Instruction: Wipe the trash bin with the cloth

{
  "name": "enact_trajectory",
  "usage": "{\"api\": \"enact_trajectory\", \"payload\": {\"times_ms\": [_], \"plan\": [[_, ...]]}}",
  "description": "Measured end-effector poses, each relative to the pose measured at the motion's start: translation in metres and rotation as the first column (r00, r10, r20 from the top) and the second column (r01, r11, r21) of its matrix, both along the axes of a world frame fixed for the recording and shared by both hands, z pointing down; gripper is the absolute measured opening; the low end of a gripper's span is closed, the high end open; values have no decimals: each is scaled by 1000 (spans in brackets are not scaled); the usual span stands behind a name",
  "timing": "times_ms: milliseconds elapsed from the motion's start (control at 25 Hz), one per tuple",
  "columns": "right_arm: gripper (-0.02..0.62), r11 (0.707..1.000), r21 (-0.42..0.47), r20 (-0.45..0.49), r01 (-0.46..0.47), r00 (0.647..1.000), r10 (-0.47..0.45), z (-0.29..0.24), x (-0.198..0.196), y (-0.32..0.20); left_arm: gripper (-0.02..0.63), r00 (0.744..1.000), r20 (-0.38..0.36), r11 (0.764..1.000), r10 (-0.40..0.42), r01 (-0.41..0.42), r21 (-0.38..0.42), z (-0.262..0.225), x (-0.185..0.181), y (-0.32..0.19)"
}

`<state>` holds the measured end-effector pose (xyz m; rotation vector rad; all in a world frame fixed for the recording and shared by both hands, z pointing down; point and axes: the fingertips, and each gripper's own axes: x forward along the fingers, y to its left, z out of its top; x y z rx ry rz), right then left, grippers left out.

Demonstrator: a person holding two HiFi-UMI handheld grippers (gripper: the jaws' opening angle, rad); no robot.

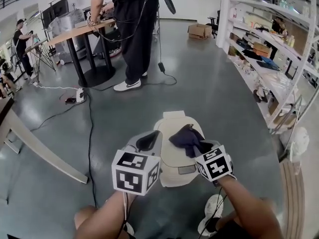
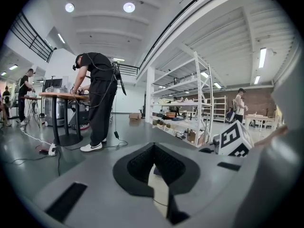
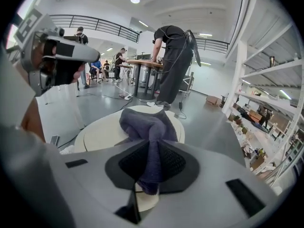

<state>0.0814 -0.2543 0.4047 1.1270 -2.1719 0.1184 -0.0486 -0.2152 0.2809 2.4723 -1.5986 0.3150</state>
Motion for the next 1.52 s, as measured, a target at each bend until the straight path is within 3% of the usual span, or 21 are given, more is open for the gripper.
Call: {"api": "enact_trajectory", "payload": {"times_ms": [320, 480, 640, 880, 1240, 1520], "plan": [[52, 998, -10, 7, -58, 998, 58, 3, 18, -4, 0, 1000, -1, 1000, 21, -21, -8, 4, 11, 0], [52, 998, 5, 81, -63, 995, 62, -10, 15, -1, 0, 1000, 2, 1000, 23, -23, -5, 2, 11, -1], [52, 1000, 18, 176, -24, 984, 21, -29, -8, 16, 0, 1000, 4, 1000, 11, -11, 2, 0, 4, 1], [52, 996, 41, 200, 84, 976, -90, -39, -54, 50, 0, 1000, 6, 1000, -13, 13, 7, -3, -12, 10], [52, 975, 31, 162, 222, 961, -224, -28, -104, 82, 0, 998, 21, 999, -54, 53, 11, -3, -40, 22], [52, 968, -10, 56, 251, 967, -250, 1, -103, 88, 0, 997, 35, 998, -70, 70, 3, 1, -53, 24]]}}
